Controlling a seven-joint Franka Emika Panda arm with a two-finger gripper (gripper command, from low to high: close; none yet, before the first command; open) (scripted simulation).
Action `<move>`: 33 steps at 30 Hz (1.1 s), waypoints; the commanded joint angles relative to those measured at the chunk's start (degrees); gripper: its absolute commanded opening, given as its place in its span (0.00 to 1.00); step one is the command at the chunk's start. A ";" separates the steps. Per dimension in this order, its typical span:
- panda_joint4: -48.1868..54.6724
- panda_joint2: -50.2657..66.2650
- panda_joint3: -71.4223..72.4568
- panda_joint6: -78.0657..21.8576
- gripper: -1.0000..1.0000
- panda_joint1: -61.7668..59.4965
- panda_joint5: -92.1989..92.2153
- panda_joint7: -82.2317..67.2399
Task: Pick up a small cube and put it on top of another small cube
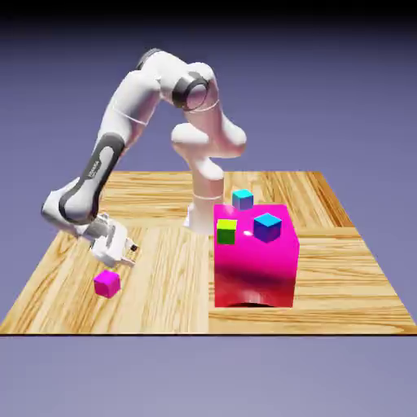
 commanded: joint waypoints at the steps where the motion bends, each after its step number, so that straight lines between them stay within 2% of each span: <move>1: 1.05 2.03 -1.19 -2.50 0.50 -0.48 1.37 0.09; 18: 21.76 37.22 -19.92 -43.99 0.50 -2.75 36.42 6.74; 22: 23.54 38.54 -19.87 -44.89 0.50 -0.41 42.24 9.03; 25: 19.26 38.66 -16.61 -41.06 0.50 4.77 45.64 8.62; 26: 19.26 38.66 -16.61 -41.06 0.00 4.77 45.64 8.62; 29: 22.69 38.57 -19.22 -44.13 0.00 0.63 42.92 8.95; 33: 23.29 31.48 -16.73 -43.11 0.00 2.81 38.37 8.64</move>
